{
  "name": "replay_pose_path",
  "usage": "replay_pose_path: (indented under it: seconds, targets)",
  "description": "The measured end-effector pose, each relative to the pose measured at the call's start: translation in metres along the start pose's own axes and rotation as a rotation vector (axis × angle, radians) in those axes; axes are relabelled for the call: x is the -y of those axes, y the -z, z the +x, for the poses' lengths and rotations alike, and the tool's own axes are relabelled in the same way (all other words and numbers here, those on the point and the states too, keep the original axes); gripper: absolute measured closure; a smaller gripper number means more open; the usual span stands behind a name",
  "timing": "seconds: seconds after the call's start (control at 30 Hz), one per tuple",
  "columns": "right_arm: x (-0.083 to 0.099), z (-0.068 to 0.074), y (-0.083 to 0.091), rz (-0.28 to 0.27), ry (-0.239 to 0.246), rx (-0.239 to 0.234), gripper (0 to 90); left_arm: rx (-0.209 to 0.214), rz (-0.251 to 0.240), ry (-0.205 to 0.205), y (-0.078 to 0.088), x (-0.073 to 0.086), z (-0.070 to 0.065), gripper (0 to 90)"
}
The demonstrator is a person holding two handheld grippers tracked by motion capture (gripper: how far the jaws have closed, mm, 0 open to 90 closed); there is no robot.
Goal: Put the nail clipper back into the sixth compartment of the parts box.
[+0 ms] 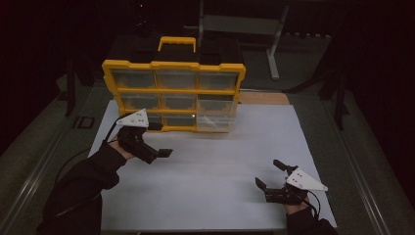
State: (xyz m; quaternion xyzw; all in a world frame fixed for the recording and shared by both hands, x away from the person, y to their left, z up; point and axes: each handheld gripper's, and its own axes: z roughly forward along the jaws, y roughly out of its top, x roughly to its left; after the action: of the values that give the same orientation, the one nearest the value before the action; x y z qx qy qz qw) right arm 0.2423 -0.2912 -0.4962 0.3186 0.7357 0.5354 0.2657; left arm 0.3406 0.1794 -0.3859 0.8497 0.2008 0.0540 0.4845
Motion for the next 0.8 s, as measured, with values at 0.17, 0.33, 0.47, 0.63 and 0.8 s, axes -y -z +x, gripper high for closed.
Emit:
replay_pose_path:
  seconds: [0.17, 0.33, 0.47, 0.63, 0.8]
  targets:
    - [0.0, 0.001, -0.001, 0.002, 0.002, -0.001, 8.7, -0.001, -0.003, 0.001, 0.003, 0.012, -0.005, 0.9]
    - [0.0, 0.001, -0.001, 0.004, -0.001, -0.001, 8.7, -0.011, 0.002, 0.021, 0.004, 0.028, -0.008, 0.9]
    - [0.001, 0.001, -0.001, 0.006, -0.003, -0.003, 8.7, -0.027, 0.008, 0.028, 0.006, 0.039, -0.011, 0.9]
    - [0.001, 0.002, -0.002, 0.008, 0.001, -0.004, 8.7, -0.035, -0.008, 0.058, 0.008, 0.054, -0.013, 0.9]
    - [0.001, 0.002, -0.002, 0.01, 0.002, -0.003, 8.7, -0.035, -0.014, 0.072, 0.007, 0.068, -0.017, 0.9]
